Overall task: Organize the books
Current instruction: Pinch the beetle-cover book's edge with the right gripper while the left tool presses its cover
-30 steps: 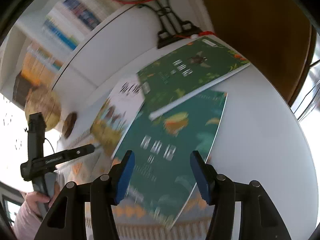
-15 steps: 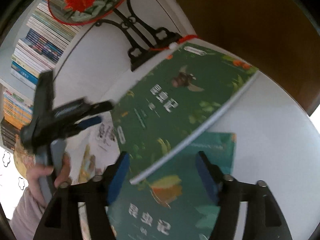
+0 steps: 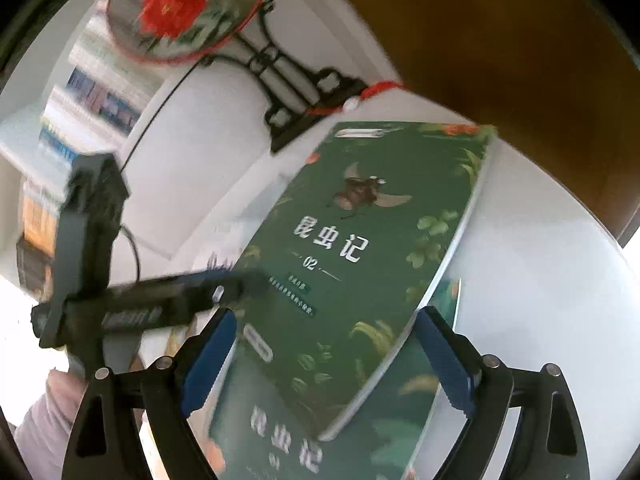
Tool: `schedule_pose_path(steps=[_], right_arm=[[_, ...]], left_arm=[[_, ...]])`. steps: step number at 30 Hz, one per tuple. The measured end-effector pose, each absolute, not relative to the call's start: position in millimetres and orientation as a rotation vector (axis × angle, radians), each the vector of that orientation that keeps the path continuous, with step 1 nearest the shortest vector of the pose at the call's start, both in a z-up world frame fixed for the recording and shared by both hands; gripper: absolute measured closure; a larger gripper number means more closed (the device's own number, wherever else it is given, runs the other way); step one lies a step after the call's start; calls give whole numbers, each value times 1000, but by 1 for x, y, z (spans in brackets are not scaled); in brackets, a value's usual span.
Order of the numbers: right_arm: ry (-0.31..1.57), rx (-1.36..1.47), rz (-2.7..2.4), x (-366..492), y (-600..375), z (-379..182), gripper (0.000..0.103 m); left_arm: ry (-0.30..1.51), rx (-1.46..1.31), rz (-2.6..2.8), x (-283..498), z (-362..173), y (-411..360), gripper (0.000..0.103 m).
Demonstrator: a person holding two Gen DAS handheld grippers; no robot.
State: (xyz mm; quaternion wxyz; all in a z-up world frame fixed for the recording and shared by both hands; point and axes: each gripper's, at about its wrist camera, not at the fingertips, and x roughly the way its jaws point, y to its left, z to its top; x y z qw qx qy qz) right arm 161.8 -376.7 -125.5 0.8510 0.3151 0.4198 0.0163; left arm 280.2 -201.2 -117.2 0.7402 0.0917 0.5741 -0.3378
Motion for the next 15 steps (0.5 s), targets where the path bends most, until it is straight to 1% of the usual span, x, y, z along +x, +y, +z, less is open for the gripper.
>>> schedule_pose_path(steps=[3,6,9,11,13,15], right_arm=[[953,635,96,142,-364,-124,11],[1025,674,164,98,-357,-127,12],[1081,685,180,59,-360,-131,14],[1062,664,130,52,-371,-129,14],[1045,709,127,59,-385,-134,14],[1013,690,141,64,-387,-134,14]], left_arm=[[1275,168,-724,224,-119,-173,20],[1365,62,-733,158,-125,-143,19],[1365,-19,-713,139,-127,-122,19],[1358,-93,-688,147,-132,-114,18],[1357,-72,-686,156,-134,-121,10],[1344,11,-688,152,-137,-138,2]])
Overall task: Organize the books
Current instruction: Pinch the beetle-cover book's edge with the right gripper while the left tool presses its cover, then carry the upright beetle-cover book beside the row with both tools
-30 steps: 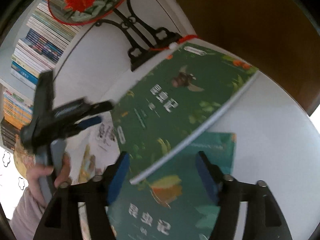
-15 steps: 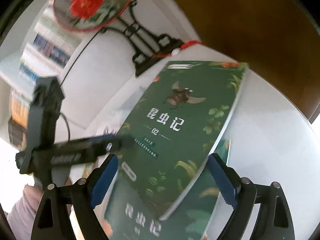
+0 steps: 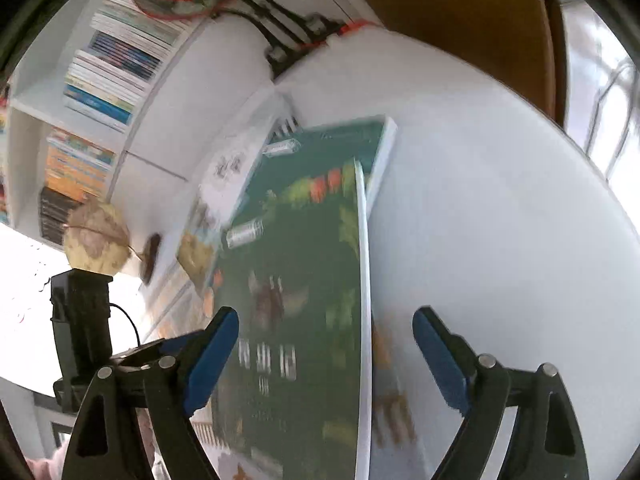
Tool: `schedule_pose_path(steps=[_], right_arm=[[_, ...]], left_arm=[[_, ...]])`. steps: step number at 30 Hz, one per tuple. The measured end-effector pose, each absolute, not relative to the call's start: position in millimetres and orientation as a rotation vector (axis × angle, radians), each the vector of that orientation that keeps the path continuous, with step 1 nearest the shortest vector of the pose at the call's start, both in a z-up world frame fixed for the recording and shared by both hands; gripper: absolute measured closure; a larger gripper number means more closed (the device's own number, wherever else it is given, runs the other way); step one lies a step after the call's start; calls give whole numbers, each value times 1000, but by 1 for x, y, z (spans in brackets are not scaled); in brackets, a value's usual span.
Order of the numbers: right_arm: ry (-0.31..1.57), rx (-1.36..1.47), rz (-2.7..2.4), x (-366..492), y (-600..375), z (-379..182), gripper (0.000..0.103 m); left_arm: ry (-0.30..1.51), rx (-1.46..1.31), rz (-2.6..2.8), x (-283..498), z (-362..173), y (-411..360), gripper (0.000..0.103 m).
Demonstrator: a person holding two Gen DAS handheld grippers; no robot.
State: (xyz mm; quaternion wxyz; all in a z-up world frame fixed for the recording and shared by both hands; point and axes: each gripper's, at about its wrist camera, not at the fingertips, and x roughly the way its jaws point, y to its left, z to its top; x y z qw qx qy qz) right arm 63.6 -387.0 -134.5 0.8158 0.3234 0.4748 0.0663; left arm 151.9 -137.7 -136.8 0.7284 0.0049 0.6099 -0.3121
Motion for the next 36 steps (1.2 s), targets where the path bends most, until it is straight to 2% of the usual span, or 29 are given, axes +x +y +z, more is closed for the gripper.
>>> schedule_pose_path(steps=[5,8,11,14,16,18,19,21,24,26,29,36], right_arm=[[1042,683,282,59,-361,-135,14],[1044,773,392,49,-355,-130,26],[1004,795,437,29,-349,-124,27],[1015,947,417,19,-355,-145,27],[983,1024,444,15,-357,-151,33],[952,1091,494,16,-359,-151,50],[933,1101,506,16,-359,-150,52],[955,1060,466,19,-358,-152,71],[1007,1030,408,24,-360,-162,75],[1016,1023,394,26,-361,-166,80],[1066,989,318,27,-366,-171,80],[1073,963,313,24,-364,-170,80]], left_arm=[[1273,111,-650,138,-141,-154,2],[1284,159,-606,146,-142,-172,2],[1273,163,-600,146,-143,-181,2],[1271,175,-601,147,-146,-187,2],[1288,163,-611,152,-146,-195,2],[1298,131,-629,155,-146,-192,2],[1302,99,-646,159,-146,-191,2],[1322,7,-659,153,-148,-176,3],[1383,-217,-667,159,-150,-153,18],[1426,-397,-674,160,-156,-137,20],[1423,-560,-689,152,-163,-128,20],[1352,-380,-719,133,-139,-133,20]])
